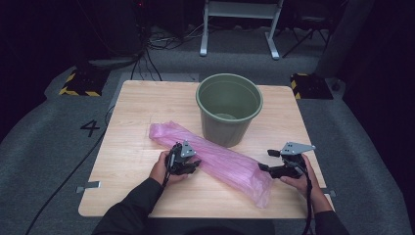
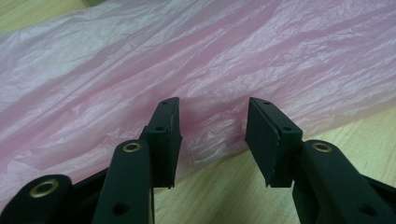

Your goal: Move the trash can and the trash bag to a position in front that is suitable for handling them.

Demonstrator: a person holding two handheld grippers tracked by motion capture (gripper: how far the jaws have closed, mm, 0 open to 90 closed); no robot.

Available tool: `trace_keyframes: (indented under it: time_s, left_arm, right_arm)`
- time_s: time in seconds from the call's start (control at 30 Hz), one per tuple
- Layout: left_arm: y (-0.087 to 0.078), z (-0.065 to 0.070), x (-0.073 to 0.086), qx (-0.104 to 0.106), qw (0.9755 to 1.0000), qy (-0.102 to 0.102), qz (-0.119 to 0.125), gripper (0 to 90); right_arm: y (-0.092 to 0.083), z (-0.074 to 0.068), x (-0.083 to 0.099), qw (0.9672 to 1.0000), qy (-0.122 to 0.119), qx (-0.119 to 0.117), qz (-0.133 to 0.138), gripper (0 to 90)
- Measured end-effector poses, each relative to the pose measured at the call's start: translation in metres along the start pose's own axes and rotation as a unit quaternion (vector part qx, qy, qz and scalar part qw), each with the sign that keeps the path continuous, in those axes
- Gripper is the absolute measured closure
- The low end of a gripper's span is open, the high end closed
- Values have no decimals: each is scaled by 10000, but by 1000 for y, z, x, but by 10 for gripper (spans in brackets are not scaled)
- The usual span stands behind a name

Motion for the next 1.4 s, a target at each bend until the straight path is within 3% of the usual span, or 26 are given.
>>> trace_keyframes:
  time_s: [0.1,0.23,0.3,0.37,0.47,0.53,0.63,0.67,0.77,0.8,0.87,1.0,1.3,1.37,1.4]
  left_arm:
    - [1,2,0,29,10000,3,33,566]
    - [2,2,-1,11,10000,21,61,545]
    - [2,0,0,-87,10000,-18,39,458]
    - [-1,-2,1,-13,9999,-82,104,352]
    - [-5,-7,4,-58,9999,-24,110,237]
    - [-7,-13,6,-211,9997,-14,74,192]
    - [-11,-21,8,-139,9992,-321,211,201]
    - [-11,-24,10,-211,9988,-394,185,195]
    - [-8,-26,12,-199,9987,-462,81,213]
    - [-7,-25,12,-207,9990,-399,50,233]
    - [-6,-23,10,-84,9994,-337,90,301]
    - [-6,-23,8,-97,9996,-249,110,507]
    - [0,-29,3,-481,9985,-206,149,810]
    - [0,-31,3,-526,9981,-267,194,816]
    - [0,-32,3,-574,9975,-342,215,747]
  right_arm:
    - [3,-13,-7,9999,-58,-140,-14,269]
    - [18,-24,-6,9991,-302,-102,-280,248]
    - [27,-26,-2,9985,-329,-143,-405,251]
    - [35,-24,4,9978,-298,-104,-589,256]
    - [40,-22,10,9972,-230,-147,-694,268]
    - [41,-20,13,9969,-181,-184,-740,270]
    - [43,-17,16,9966,-133,-188,-787,276]
    - [43,-17,17,9965,-119,-205,-797,276]
    - [44,-15,19,9965,-89,-217,-800,275]
    - [44,-15,19,9966,-89,-224,-793,275]
    - [44,-15,19,9966,-83,-228,-791,276]
    - [43,-16,19,9965,-156,-224,-795,276]
    - [41,-21,21,9961,-308,-252,-784,306]
    - [41,-23,20,9959,-388,-258,-770,377]
    - [40,-24,20,9959,-413,-279,-760,415]
Point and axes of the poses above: each handheld gripper's, and its own axes: y roughly forward along the jaws, x roughly out of its underside, z roughly to its right, the point moved 6 cm from there along y, roughly forward along the jaws, and after that the axes turned 7 degrees about x, right-handed, at the moved point
